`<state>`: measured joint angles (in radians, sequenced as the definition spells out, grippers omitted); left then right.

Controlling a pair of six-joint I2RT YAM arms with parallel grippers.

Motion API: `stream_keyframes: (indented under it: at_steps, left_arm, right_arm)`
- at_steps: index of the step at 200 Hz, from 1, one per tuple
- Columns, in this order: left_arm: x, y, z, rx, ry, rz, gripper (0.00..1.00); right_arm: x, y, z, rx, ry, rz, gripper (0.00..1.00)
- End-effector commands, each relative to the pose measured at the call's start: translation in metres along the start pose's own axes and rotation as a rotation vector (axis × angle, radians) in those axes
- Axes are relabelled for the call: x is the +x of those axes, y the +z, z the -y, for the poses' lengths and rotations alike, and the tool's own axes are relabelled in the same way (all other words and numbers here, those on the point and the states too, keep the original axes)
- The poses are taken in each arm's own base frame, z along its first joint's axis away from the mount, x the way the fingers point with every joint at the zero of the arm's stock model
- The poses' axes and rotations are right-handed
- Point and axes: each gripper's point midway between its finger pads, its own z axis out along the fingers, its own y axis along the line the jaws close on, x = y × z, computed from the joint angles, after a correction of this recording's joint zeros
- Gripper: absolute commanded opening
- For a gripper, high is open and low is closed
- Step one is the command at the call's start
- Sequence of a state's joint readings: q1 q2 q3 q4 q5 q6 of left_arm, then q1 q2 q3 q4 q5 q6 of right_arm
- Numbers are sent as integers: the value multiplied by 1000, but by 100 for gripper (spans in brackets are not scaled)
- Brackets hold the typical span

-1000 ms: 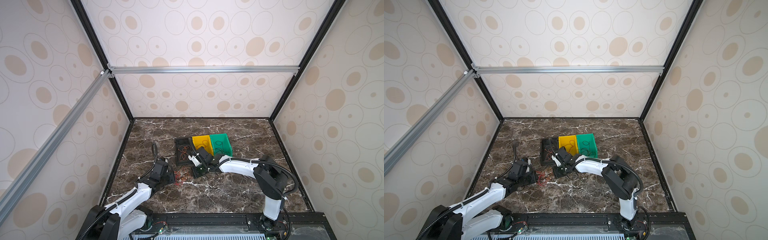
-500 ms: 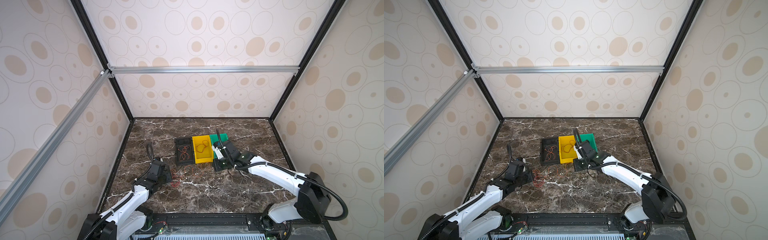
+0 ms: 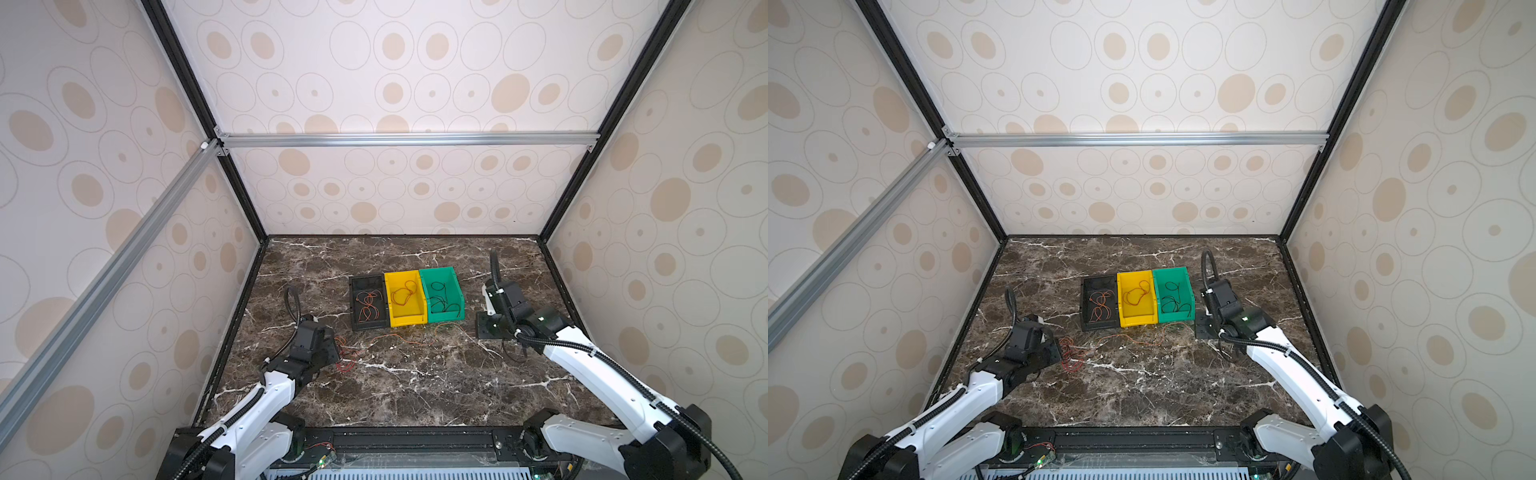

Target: Untangle the cables

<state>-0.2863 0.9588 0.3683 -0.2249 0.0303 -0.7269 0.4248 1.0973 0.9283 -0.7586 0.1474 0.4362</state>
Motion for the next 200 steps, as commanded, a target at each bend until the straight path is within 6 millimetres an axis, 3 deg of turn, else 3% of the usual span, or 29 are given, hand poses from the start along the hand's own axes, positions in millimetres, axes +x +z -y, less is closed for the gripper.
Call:
stream_keyframes:
  at_steps: [1, 19, 35, 80, 129, 162, 200]
  left_arm:
    - [-5, -2, -7, -32, -27, 15, 0]
    - [-4, -2, -7, -33, -27, 16, 0]
    - [-5, -2, -6, -26, -26, 17, 0]
    - [-6, -2, 10, 34, -8, -21, 4]
    - [-25, -18, 20, 31, 16, 6, 38]
    - [-42, -35, 41, 96, 55, 22, 53]
    - [-31, -42, 70, 176, 140, -23, 73]
  right_arm:
    - [12, -7, 55, 198, 98, -13, 0]
    - [16, -8, 79, 254, 167, -27, 0]
    - [21, -4, 82, 257, 167, -52, 0]
    - [39, 25, 45, 52, 179, -160, 0]
    - [64, 47, 32, -13, 172, -244, 10]
    - [71, 51, 28, -32, 156, -271, 19]
    - [67, 44, 34, -2, 131, -248, 31]
